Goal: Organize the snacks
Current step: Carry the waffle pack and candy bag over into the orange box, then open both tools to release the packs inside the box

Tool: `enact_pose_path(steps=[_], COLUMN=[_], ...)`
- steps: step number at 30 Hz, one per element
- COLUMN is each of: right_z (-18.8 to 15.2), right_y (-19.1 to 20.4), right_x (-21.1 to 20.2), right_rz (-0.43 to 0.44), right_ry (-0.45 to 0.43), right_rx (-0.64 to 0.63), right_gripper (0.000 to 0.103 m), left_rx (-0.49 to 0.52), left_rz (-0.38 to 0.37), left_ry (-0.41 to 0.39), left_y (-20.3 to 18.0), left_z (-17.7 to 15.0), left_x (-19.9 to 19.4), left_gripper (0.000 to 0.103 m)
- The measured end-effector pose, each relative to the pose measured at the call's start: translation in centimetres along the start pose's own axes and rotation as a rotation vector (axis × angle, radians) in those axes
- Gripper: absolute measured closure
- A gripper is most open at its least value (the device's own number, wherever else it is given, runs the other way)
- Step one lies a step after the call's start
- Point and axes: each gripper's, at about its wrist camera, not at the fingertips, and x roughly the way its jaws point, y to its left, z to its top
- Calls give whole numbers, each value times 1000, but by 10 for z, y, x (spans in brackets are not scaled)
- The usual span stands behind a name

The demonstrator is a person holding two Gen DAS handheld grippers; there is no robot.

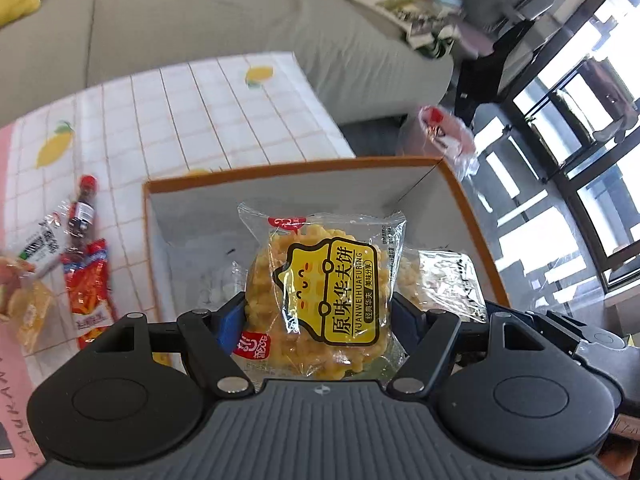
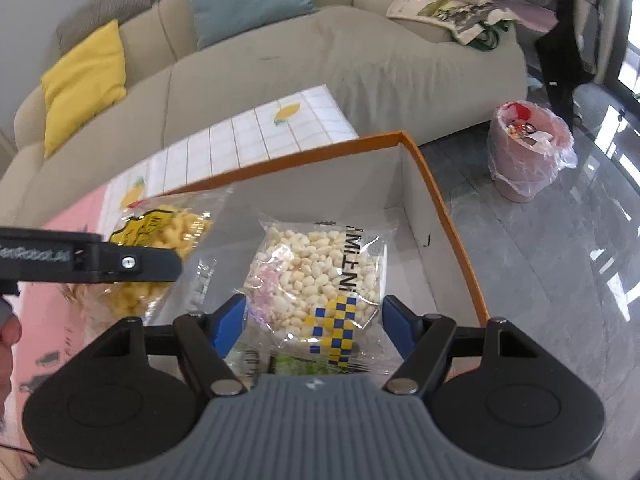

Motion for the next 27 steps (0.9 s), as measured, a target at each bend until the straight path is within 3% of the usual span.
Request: enact_pose_path(steps=[14, 21, 27], right_z=[18, 20, 18], right_y=[6, 9, 12], right_x=[68, 85, 89], right_rz=[-18, -21, -41], right_ry=[143, 179, 193], right_rx=[-122, -132, -137], right_gripper=[31, 31, 27], left_rx=[-12, -34, -52], left_rz=[32, 23, 13], left_ry=[133, 156, 94], left_y=[11, 18, 23], left_z=[15, 20, 21], left_x=[60, 72, 62], left_gripper=[18, 11, 9])
